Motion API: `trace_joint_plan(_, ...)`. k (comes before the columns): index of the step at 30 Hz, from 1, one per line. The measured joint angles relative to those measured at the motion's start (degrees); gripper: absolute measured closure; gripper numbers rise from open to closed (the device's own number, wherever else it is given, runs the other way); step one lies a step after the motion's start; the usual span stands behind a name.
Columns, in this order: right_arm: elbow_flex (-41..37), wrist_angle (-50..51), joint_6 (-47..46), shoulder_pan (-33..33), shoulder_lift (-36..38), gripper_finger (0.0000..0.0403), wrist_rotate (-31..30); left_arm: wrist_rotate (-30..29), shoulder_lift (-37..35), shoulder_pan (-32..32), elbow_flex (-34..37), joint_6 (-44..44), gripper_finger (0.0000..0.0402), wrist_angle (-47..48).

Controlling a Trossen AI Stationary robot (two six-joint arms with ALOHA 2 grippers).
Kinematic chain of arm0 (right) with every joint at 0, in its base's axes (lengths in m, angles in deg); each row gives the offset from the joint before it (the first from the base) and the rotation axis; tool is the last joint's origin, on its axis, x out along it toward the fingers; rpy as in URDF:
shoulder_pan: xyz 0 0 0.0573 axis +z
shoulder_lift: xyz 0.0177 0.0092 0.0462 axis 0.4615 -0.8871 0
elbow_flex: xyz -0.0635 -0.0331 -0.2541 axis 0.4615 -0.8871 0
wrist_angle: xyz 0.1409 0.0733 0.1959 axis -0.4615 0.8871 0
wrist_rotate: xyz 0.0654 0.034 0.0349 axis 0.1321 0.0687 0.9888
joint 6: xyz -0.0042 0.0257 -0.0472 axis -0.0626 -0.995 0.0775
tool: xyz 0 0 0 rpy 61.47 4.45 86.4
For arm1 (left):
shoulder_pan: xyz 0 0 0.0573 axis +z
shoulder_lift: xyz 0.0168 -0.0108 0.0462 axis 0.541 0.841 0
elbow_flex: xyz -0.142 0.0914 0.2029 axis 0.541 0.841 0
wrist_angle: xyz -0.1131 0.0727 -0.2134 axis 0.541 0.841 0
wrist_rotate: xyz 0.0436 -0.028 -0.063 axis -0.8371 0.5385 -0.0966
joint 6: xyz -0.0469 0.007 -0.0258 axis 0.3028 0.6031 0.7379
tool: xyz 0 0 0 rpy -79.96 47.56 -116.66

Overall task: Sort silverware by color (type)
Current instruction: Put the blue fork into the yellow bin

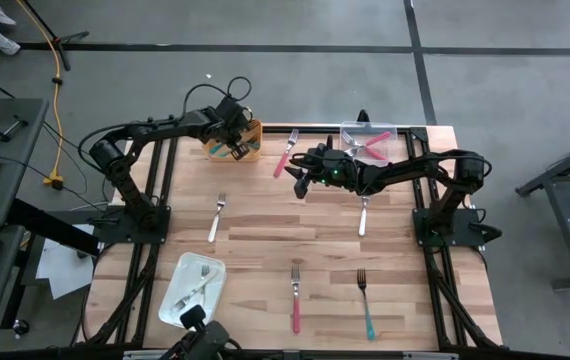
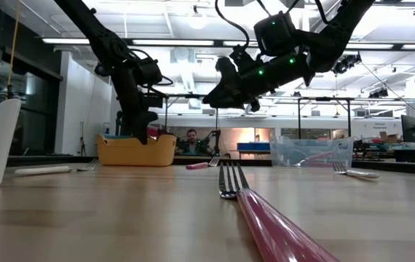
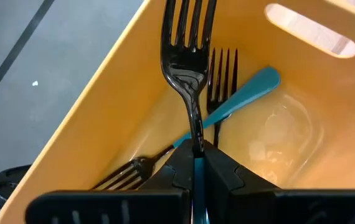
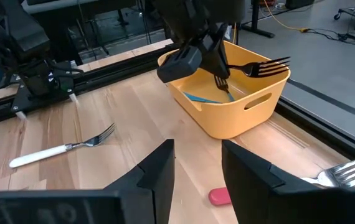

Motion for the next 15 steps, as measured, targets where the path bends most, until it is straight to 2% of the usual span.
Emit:
trace_joint_plan(10,0.00,-0.02,-0.01,0.00,0.00,0.0277,0.81,-0.07,0.00,0.00,0.00,-2.08,0.0390,2.03)
trace_joint_plan(15,0.00,-0.02,0.01,0.00,0.00,0.0277,0.83,-0.07,0.00,0.00,0.00,-2.12,0.0373,2.59)
